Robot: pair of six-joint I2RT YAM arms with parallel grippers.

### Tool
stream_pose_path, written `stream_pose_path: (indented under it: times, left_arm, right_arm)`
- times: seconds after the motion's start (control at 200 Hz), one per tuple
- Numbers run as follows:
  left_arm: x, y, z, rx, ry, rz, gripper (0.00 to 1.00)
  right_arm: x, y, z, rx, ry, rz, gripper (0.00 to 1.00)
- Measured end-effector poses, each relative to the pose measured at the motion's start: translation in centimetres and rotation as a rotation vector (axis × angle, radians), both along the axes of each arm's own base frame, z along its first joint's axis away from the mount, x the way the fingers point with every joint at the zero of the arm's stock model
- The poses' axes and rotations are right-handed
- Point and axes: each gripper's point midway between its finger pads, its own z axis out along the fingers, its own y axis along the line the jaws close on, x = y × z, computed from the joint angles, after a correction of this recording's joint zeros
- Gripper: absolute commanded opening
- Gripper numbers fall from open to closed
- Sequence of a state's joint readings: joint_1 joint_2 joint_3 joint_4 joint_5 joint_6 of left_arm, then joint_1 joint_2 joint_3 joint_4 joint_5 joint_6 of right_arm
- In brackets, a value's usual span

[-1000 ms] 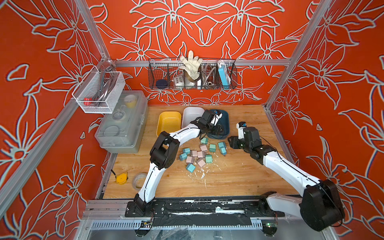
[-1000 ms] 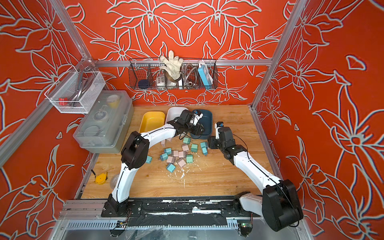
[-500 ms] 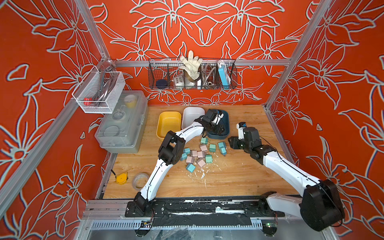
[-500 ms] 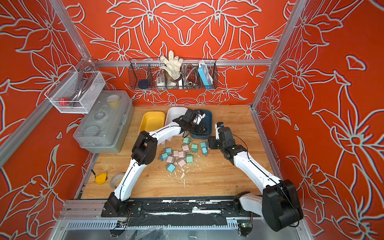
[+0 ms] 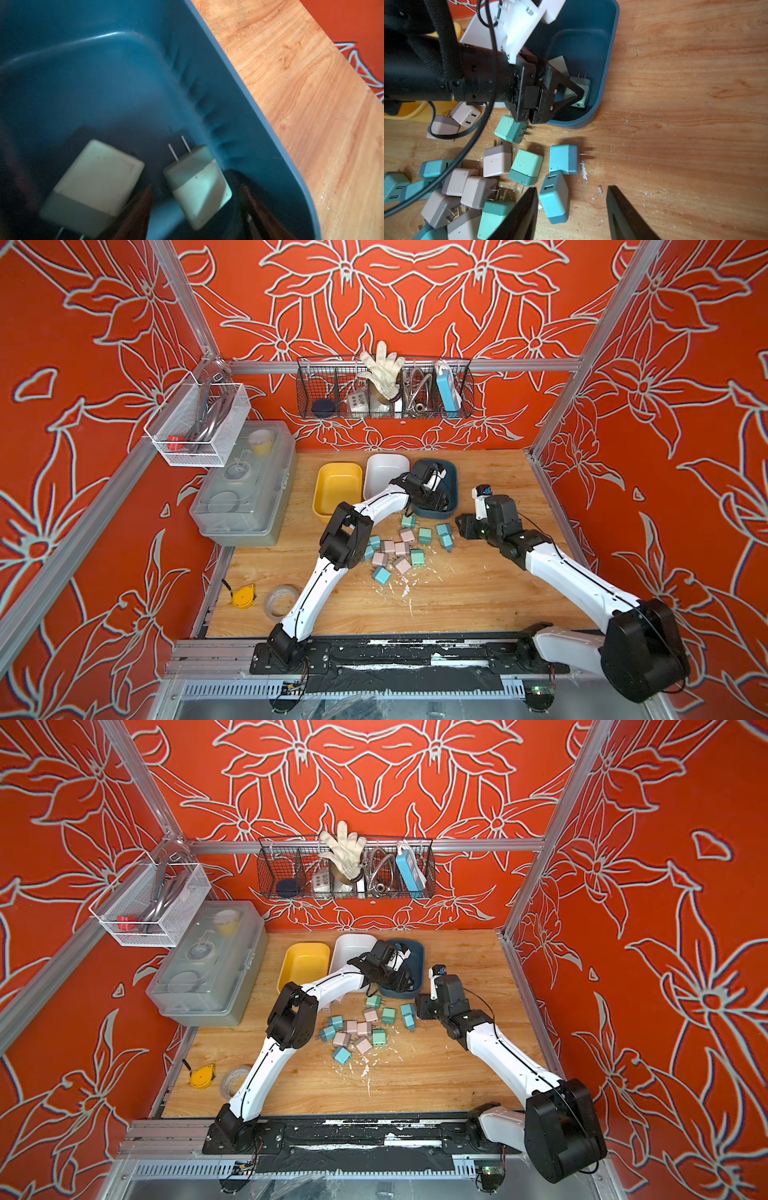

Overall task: Place the plugs by color into the storage box
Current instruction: Place the plug in the storage box.

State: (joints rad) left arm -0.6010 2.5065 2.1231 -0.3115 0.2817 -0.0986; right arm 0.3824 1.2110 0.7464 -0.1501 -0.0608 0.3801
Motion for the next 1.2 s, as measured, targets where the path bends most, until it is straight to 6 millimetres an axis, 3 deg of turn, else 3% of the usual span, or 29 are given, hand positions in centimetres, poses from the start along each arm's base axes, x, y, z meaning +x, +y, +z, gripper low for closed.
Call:
stream_pose_path:
  times: [0.345,0.48,0.681,0.796,0.891,1.201]
  left_arm:
    - [-1.3,0.9,1.3,-0.010,-0.012,0.001,0.60]
    - [-2.5,1.5,4.0,-0.057,-0.048,0.003,0.58]
    - [-4.3,2.8,10.2,-0.127,-0.134,0.014,0.57]
    - [-6.7,5.3,13.7,-0.140,-0.193,0.049,0.57]
    - [-9.3,7.9,15.3,-0.154,-0.229,0.088,0.58]
    - [-16.8,15.5,17.3,-0.145,-0.262,0.194,0.64]
  right_arm:
    - [-0.1,0.2,0.0,0.000,0.000,0.005,0.58]
    - [-0.1,0.2,0.0,0.001,0.000,0.006,0.57]
    - [-0.3,0.7,0.1,0.009,0.003,0.037,0.51]
    - [-0.4,1.1,0.4,0.022,-0.002,0.063,0.53]
    - [-0.7,1.7,0.5,0.045,0.004,0.098,0.52]
    - [-1.4,5.8,0.9,0.103,0.042,0.248,0.52]
